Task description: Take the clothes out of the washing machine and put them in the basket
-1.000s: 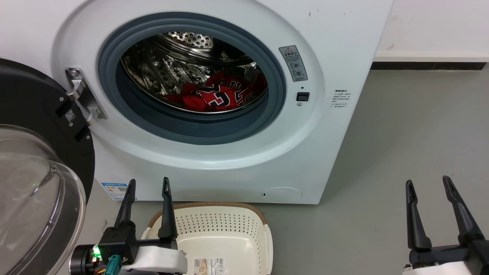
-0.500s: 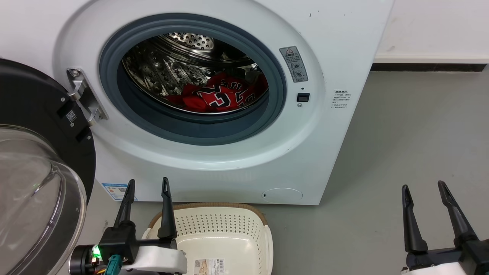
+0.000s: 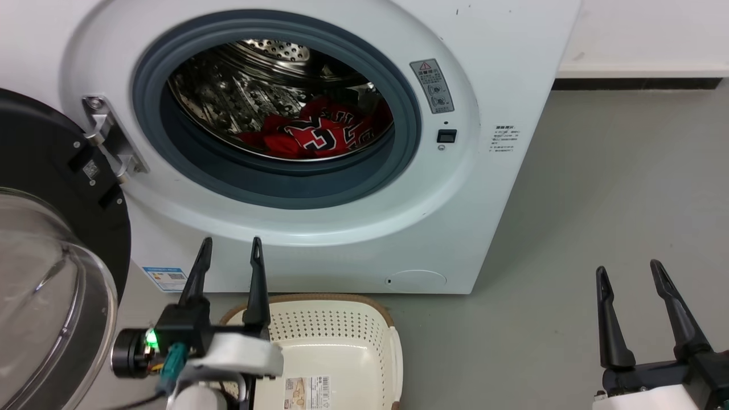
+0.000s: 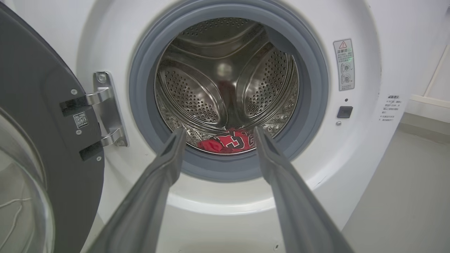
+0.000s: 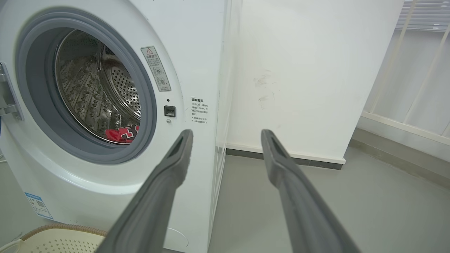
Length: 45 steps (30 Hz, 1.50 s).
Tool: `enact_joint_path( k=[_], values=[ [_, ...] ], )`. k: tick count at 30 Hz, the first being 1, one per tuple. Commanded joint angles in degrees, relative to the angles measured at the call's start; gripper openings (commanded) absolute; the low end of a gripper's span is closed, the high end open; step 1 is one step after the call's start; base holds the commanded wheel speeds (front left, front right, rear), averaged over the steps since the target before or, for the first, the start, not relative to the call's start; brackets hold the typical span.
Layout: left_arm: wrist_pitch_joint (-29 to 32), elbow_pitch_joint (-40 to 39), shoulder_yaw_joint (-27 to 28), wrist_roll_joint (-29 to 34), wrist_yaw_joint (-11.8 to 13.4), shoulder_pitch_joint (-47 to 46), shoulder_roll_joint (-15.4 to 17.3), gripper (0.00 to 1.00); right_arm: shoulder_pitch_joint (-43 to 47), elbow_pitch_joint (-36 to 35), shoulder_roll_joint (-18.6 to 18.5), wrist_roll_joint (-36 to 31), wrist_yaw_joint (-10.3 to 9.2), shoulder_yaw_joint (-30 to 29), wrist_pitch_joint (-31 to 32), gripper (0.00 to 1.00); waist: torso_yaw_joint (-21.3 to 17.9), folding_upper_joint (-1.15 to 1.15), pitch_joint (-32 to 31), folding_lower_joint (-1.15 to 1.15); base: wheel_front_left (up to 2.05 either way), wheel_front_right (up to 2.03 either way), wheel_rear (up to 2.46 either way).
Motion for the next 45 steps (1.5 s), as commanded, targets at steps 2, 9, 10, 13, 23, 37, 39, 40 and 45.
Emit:
enact_joint_path(
  k=[2, 9, 10, 13, 23, 37, 39, 40, 45],
  values=[
    [-0.16, 2.99, 0.24, -0.04, -1.64, -4.06, 0.08, 1.0, -1.28, -0.61, -0.17, 0.36, -0.02, 0.28, -0.14, 1.0, -0.94, 0.0, 1.5, 0.0, 0.0, 0.0, 0.0],
    [-0.16, 14.29, 1.85, 1.1, -4.52, -17.42, 0.59, 1.0, -3.99, -1.26, -0.17, 0.19, -0.02, 1.09, -0.14, 1.0, -3.72, 0.0, 6.08, 0.0, 0.0, 0.0, 0.0],
    [-0.16, 16.32, 2.23, 1.25, -4.68, -19.79, 0.93, 1.0, -4.43, -1.36, -0.15, 0.24, -0.02, 1.25, -0.13, 1.0, -4.24, 0.0, 6.83, 0.0, 0.0, 0.0, 0.0],
    [-0.17, 23.49, 2.4, 1.76, -5.29, -26.56, 1.64, 1.0, -5.65, -1.64, -0.14, 0.27, -0.02, 1.64, -0.14, 1.0, -5.64, 0.0, 9.21, 0.0, 0.0, 0.0, 0.0],
    [0.49, 46.45, 3.31, 1.88, -6.37, -50.55, 5.97, 1.0, -11.01, -2.93, -0.12, 1.17, -0.03, 2.95, -0.14, 1.0, -10.27, 0.0, 19.49, 0.0, 0.0, 0.0, 0.0],
    [9.21, 63.9, 2.28, 1.56, -8.93, -73.05, 12.97, 1.0, -16.41, -3.84, -0.08, 4.52, -0.02, 5.06, -0.14, 1.0, -15.48, 0.0, 30.05, 0.0, 0.0, 0.0, 0.0],
    [11.81, 65.01, 1.3, 2.28, -9.2, -76.53, 14.01, 1.0, -16.79, -4.05, -0.08, 5.0, -0.03, 5.32, -0.14, 1.0, -16.02, 0.0, 31.59, 0.0, 0.0, 0.0, 0.0],
    [13.51, 65.64, 0.93, 2.36, -9.47, -78.08, 14.34, 1.0, -17.09, -4.16, -0.08, 5.13, -0.03, 5.54, -0.14, 1.0, -16.27, 0.0, 32.31, 0.0, 0.0, 0.0, 0.0],
    [24.49, 68.06, -3.37, 5.1, -10.49, -84.59, 16.17, 1.0, -18.46, -4.57, -0.08, 6.08, -0.03, 6.64, -0.14, 1.0, -17.77, 0.0, 35.82, 0.0, 0.0, 0.0, 0.0]
  ],
)
